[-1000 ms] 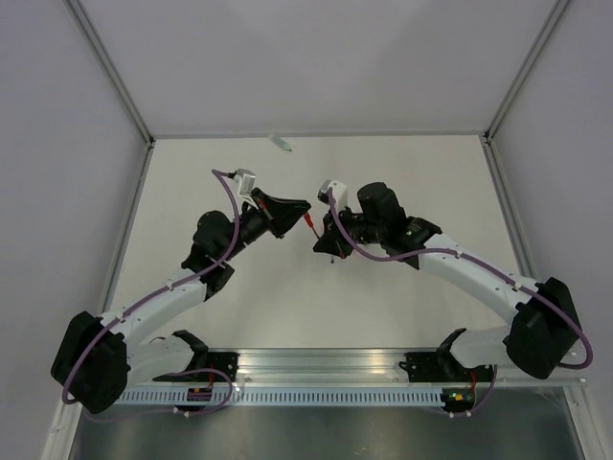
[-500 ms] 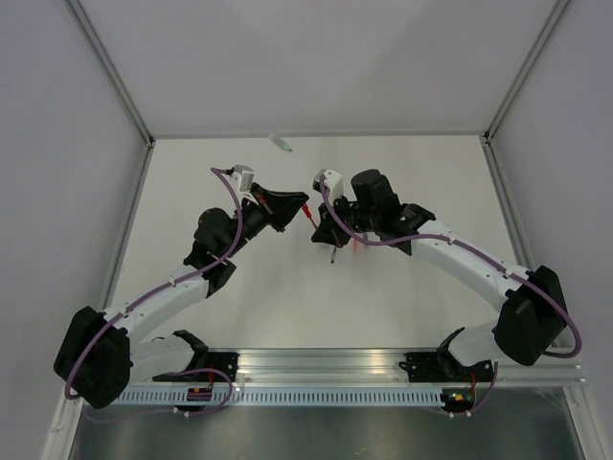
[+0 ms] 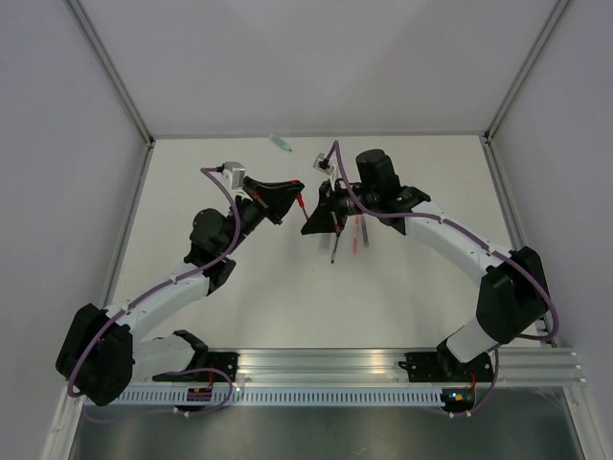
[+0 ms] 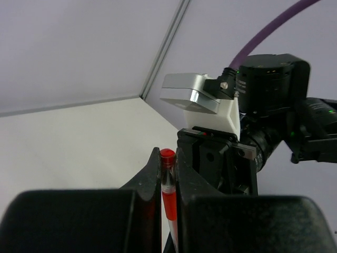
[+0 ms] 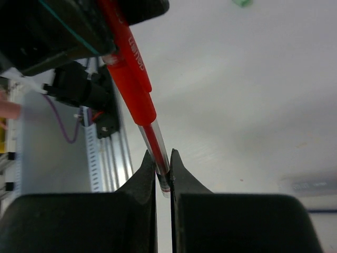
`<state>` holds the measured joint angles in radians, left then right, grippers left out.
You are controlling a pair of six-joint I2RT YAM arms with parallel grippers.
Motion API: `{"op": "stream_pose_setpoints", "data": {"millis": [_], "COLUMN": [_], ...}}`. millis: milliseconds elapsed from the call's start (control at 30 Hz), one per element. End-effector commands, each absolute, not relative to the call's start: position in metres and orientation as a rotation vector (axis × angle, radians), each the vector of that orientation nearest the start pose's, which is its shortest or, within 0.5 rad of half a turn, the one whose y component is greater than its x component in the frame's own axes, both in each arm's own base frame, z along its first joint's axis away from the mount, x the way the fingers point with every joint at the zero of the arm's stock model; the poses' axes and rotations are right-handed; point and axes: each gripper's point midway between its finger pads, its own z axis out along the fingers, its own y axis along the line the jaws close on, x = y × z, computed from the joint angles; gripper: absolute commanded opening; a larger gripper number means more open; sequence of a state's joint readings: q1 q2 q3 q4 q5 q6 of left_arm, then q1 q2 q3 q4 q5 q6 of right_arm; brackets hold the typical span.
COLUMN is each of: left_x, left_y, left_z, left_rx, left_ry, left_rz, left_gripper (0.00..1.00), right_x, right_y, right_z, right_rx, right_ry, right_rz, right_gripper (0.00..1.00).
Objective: Insert the pens into the pen caps
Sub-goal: Press the pen cap onto the pen.
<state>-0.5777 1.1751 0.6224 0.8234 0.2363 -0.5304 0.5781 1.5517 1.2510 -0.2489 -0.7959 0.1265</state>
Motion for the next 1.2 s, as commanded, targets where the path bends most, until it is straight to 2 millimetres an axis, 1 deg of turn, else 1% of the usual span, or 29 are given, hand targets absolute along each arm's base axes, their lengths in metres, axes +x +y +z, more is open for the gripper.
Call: {"op": "stream_pose_setpoints", "data": {"millis": [0, 67, 133, 167, 200, 233, 267, 300, 333, 433, 500, 533, 567, 633, 700, 733, 800, 833, 900, 933, 1000, 1033, 1067, 1100, 1133, 1167], "left_x": [0.156, 0.153, 0.146, 0.145, 0.140, 0.138, 0.135, 0.131, 0.129, 0.127, 0.127, 0.127, 0.128, 0.128, 0.130, 0.130, 0.130, 0.131, 0.132, 0.134, 0.138, 0.140, 0.145, 0.150, 0.154, 0.160], "left_y": [-0.309, -0.309, -0.308, -0.309, -0.310, -0.310, -0.311, -0.310, -0.311, -0.311, -0.311, -0.311, -0.312, -0.313, -0.314, -0.314, -0.314, -0.314, -0.313, -0.312, -0.311, -0.309, -0.308, -0.306, -0.303, -0.300], "left_z": [0.172, 0.176, 0.182, 0.186, 0.187, 0.189, 0.194, 0.197, 0.199, 0.209, 0.215, 0.219, 0.222, 0.229, 0.234, 0.239, 0.243, 0.246, 0.251, 0.248, 0.247, 0.251, 0.241, 0.239, 0.243, 0.241], "left_rx": [0.767, 0.779, 0.793, 0.800, 0.815, 0.795, 0.807, 0.815, 0.800, 0.805, 0.799, 0.790, 0.783, 0.769, 0.759, 0.755, 0.746, 0.738, 0.721, 0.713, 0.690, 0.706, 0.657, 0.637, 0.659, 0.641], "left_ry": [1.879, 1.858, 1.839, 1.820, 1.816, 1.834, 1.805, 1.801, 1.814, 1.787, 1.775, 1.774, 1.768, 1.757, 1.743, 1.737, 1.730, 1.725, 1.716, 1.734, 1.752, 1.727, 1.796, 1.817, 1.785, 1.798], "left_rz": [-1.568, -1.583, -1.627, -1.646, -1.679, -1.716, -1.741, -1.772, -1.798, -1.823, -1.834, -1.844, -1.851, -1.870, -1.875, -1.882, -1.893, -1.897, -1.883, -1.869, -1.833, -1.795, -1.754, -1.711, -1.642, -1.588], "left_gripper": [0.02, 0.02, 0.02, 0.02, 0.02, 0.02, 0.02, 0.02, 0.02, 0.02, 0.02, 0.03, 0.06, 0.16, 0.20, 0.26, 0.26, 0.29, 0.33, 0.35, 0.41, 0.52, 0.54, 0.56, 0.59, 0.62], "right_x": [0.320, 0.307, 0.296, 0.295, 0.304, 0.309, 0.307, 0.313, 0.313, 0.304, 0.299, 0.298, 0.293, 0.289, 0.281, 0.279, 0.276, 0.275, 0.280, 0.282, 0.293, 0.296, 0.299, 0.310, 0.315, 0.318], "right_y": [0.305, 0.303, 0.303, 0.303, 0.304, 0.303, 0.299, 0.297, 0.296, 0.291, 0.292, 0.294, 0.299, 0.303, 0.311, 0.313, 0.316, 0.317, 0.318, 0.318, 0.314, 0.312, 0.309, 0.304, 0.299, 0.294], "right_z": [0.477, 0.475, 0.480, 0.480, 0.472, 0.471, 0.473, 0.465, 0.460, 0.458, 0.453, 0.448, 0.444, 0.431, 0.420, 0.413, 0.403, 0.396, 0.389, 0.383, 0.380, 0.374, 0.373, 0.373, 0.368, 0.366], "right_rx": [-0.836, -0.895, -0.946, -0.949, -0.936, -0.936, -0.938, -0.946, -0.955, -0.974, -0.980, -0.988, -1.004, -1.030, -1.053, -1.062, -1.068, -1.071, -1.040, -1.023, -0.946, -0.907, -0.870, -0.784, -0.726, -0.684], "right_ry": [1.006, 0.995, 0.961, 0.971, 1.029, 1.043, 1.046, 1.067, 1.080, 1.081, 1.087, 1.095, 1.099, 1.129, 1.143, 1.151, 1.173, 1.188, 1.218, 1.240, 1.277, 1.304, 1.319, 1.352, 1.387, 1.409], "right_rz": [1.220, 1.282, 1.307, 1.313, 1.281, 1.235, 1.187, 1.127, 1.104, 1.069, 1.072, 1.070, 1.079, 1.078, 1.095, 1.091, 1.099, 1.104, 1.083, 1.079, 1.047, 1.037, 1.025, 0.991, 0.974, 0.955], "right_gripper": [0.00, 0.00, 0.00, 0.00, 0.00, 0.00, 0.00, 0.00, 0.00, 0.00, 0.00, 0.00, 0.00, 0.00, 0.00, 0.00, 0.00, 0.00, 0.00, 0.00, 0.00, 0.00, 0.00, 0.00, 0.00, 0.00]}}
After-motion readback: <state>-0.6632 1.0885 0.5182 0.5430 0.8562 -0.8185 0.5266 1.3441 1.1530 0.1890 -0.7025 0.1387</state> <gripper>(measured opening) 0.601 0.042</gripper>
